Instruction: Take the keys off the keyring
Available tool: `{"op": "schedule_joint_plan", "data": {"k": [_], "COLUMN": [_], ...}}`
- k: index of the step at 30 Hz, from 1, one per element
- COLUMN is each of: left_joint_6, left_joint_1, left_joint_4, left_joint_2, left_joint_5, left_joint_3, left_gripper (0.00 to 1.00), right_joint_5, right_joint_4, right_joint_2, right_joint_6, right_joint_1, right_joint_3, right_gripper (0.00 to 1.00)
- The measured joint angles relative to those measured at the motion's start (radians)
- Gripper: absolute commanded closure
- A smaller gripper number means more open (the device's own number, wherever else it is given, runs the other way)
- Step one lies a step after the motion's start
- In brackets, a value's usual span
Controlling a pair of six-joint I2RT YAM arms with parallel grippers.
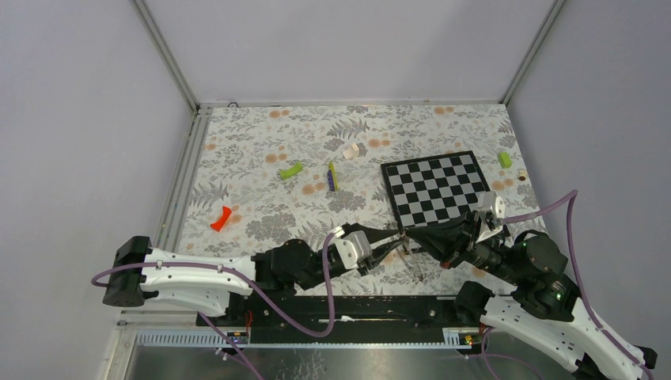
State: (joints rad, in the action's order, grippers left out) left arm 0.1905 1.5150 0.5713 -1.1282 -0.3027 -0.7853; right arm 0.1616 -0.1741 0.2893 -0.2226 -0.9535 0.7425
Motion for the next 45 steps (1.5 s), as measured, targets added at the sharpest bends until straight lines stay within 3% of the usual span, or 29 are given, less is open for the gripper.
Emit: {"op": "schedule_joint_plan", "data": {"k": [12, 45], "left_joint_6": [0.002, 0.034], "left_joint_1": [0.002, 0.002], "left_joint_4": [0.006, 0.027], "left_joint_2": [0.000, 0.049], "left_joint_5": [0.013, 0.032], "left_joint_3": [0.000, 0.059], "left_gripper": [1.00, 1.00], "right_joint_5": [0.016, -0.048], "right_joint_4": [0.000, -0.024], "right_joint_2": [0.000, -0.042], "right_joint_6": [0.000, -0.087], "right_joint_1": [0.000, 0.000], "right_joint_3": [0.000, -0.055], "right_gripper": [1.00, 1.00]}}
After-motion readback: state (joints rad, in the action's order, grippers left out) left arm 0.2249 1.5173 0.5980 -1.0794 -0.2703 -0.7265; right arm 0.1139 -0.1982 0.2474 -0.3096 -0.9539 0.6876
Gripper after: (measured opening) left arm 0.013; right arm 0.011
